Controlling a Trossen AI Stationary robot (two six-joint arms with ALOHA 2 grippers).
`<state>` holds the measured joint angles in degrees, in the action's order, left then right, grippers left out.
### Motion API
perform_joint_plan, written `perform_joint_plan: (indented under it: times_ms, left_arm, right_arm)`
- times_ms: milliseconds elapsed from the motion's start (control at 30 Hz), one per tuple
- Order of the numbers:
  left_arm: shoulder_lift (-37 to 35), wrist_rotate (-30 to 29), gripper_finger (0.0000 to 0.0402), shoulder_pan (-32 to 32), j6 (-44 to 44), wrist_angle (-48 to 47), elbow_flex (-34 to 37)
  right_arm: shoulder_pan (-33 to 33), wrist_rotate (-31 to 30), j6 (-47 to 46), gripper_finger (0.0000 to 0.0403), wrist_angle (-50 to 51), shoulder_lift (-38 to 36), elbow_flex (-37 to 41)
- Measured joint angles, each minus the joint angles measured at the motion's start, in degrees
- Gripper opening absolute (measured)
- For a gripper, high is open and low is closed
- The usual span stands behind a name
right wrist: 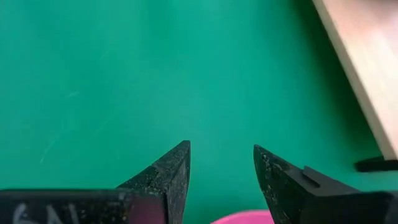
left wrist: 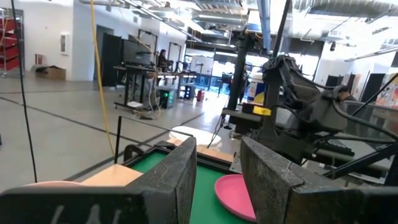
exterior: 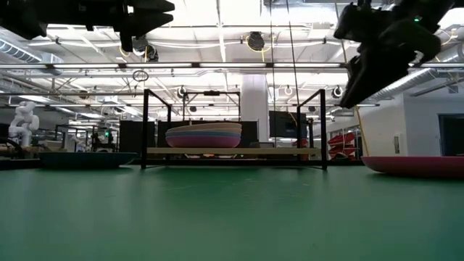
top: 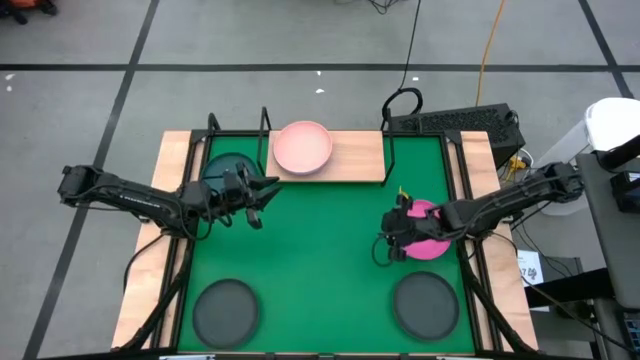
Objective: Place and stack plates onto a shelf
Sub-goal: Put the pink plate on the shelf
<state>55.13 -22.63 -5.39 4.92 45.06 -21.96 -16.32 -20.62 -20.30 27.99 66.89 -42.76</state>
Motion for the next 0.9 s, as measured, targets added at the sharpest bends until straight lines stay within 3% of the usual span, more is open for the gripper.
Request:
perform_joint_plan:
  times_ms: [300, 500, 900]
  left_arm:
    - [0.0, 0.0, 0.0129, 0.0, 0.3, -0.3, 0.0]
    - [0.0, 0.0, 0.0129, 0.0, 0.7, -0.3, 0.0]
    - [0.0, 0.0, 0.0129, 0.0, 1.9, -1.9, 0.0]
  right_arm:
    - [-4.4, 0.8, -14.2, 0.016, 10.3, 0.0, 0.0]
    - [-7.1, -1.7, -19.2, 0.016, 10.4, 0.8, 1.0]
    - [-8.1, 0.0, -27.0, 0.016, 9.7, 5.4, 5.0]
